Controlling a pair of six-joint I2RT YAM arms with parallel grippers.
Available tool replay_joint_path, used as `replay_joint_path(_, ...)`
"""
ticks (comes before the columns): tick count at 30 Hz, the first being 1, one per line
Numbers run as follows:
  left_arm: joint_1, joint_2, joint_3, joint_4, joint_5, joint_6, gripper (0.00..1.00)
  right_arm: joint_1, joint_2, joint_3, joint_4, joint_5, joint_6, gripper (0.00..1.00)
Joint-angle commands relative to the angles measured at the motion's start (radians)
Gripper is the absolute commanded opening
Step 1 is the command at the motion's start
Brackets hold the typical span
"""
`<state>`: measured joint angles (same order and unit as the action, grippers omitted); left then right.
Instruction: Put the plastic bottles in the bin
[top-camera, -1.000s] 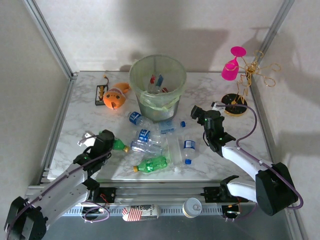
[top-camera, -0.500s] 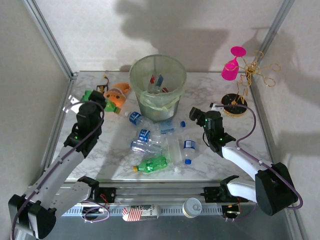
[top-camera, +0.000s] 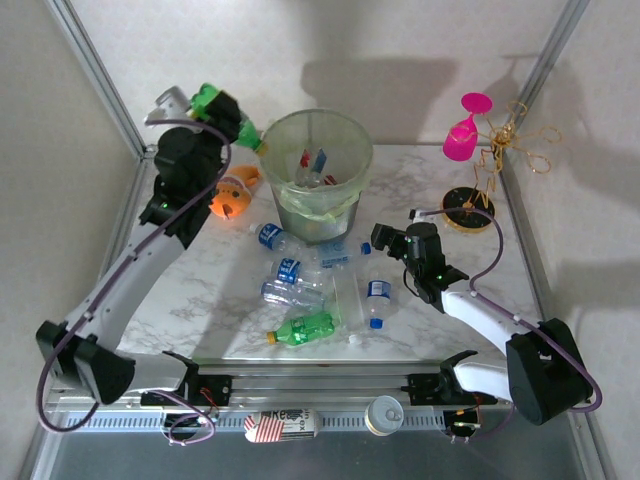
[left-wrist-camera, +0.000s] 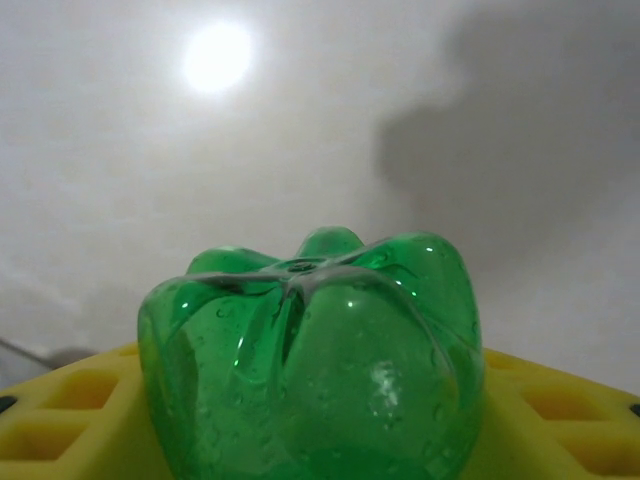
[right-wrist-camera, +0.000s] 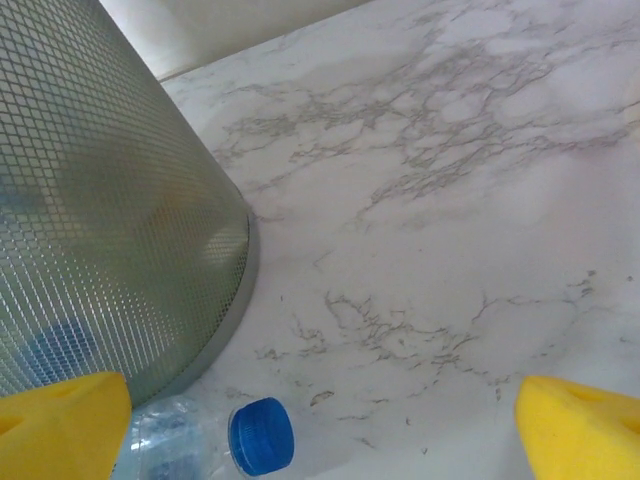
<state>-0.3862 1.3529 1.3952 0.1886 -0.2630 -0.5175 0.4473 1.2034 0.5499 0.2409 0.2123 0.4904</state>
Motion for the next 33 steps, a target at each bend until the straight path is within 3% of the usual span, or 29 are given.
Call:
replay_joint_path(1,-0.055,0.093,0.108,-0.007,0.042,0.106,0.45,-0.005,-0.017,0.019,-0.018,-0.034,-0.007,0.99)
replay_joint_path(9,-0.140,0.335,0.321,-0.084,0.036,0.190,0.45,-0.005,-0.091,-0.012,-0.037,-0.047,0.002,0.99)
replay_joint_path(23,-0.206,0.548,0.395,-0.191,-0.025,0.234,0.47,-0.005,-0.226,-0.067,-0.108,-0.007,0.012,0.99)
replay_joint_path(25,-0.209,0.558,0.399,-0.199,-0.031,0.233,0.53,-0.005,-0.237,-0.070,-0.114,-0.004,0.011,0.99)
replay_joint_path(29,-0.216,0.560,0.415,-0.217,-0.041,0.228,0.81,-0.005,-0.250,-0.075,-0.119,-0.008,0.012,0.99)
replay_joint_path(33,-0.228,0.531,0.415,-0.208,-0.043,0.237,0.90,-0.005,-0.252,-0.082,-0.112,-0.015,0.020,0.99)
